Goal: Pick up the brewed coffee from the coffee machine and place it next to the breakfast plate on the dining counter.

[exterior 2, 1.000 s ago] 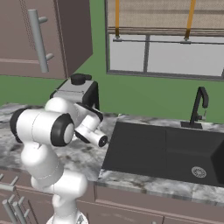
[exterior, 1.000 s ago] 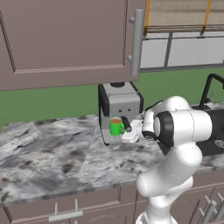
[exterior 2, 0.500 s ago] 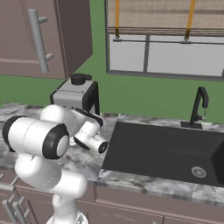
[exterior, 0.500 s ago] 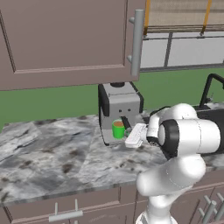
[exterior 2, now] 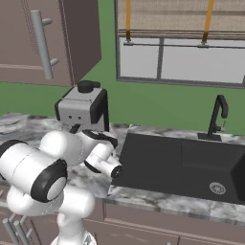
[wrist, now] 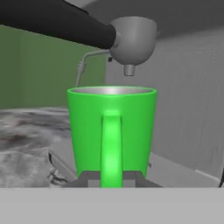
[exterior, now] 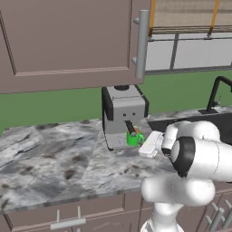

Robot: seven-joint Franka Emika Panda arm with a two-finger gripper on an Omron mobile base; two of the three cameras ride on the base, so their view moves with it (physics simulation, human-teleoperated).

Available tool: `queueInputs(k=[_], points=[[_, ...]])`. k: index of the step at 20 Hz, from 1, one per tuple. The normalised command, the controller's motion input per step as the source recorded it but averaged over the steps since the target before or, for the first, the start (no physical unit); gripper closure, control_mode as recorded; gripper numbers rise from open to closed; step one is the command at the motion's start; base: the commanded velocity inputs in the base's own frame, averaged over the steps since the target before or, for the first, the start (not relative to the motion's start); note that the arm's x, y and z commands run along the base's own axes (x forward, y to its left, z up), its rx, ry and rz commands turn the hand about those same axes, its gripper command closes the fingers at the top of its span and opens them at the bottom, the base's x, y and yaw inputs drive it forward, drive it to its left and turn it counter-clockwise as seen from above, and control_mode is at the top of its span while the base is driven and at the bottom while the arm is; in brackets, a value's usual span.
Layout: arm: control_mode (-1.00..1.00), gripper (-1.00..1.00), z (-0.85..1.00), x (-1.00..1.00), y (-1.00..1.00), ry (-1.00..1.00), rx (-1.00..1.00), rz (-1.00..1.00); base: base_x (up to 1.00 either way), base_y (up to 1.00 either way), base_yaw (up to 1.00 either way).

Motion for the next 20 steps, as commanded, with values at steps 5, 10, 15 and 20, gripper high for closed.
queueInputs(k=[5, 10, 15, 20], points=[[-1.00, 1.00, 0.41, -0.31, -0.56, 0.00, 0.00, -0.03, 0.00, 0.00, 0.00], [-1.00, 1.00, 0.66, -0.43, -0.53, 0.00, 0.00, 0.00, 0.00, 0.00, 0.00], [-1.00, 1.00, 0.65, -0.76, -0.31, 0.00, 0.00, 0.14, 0.00, 0.00, 0.00], [-1.00, 1.00, 0.56, -0.66, 0.06, 0.00, -0.01, 0.26, 0.00, 0.00, 0.00]])
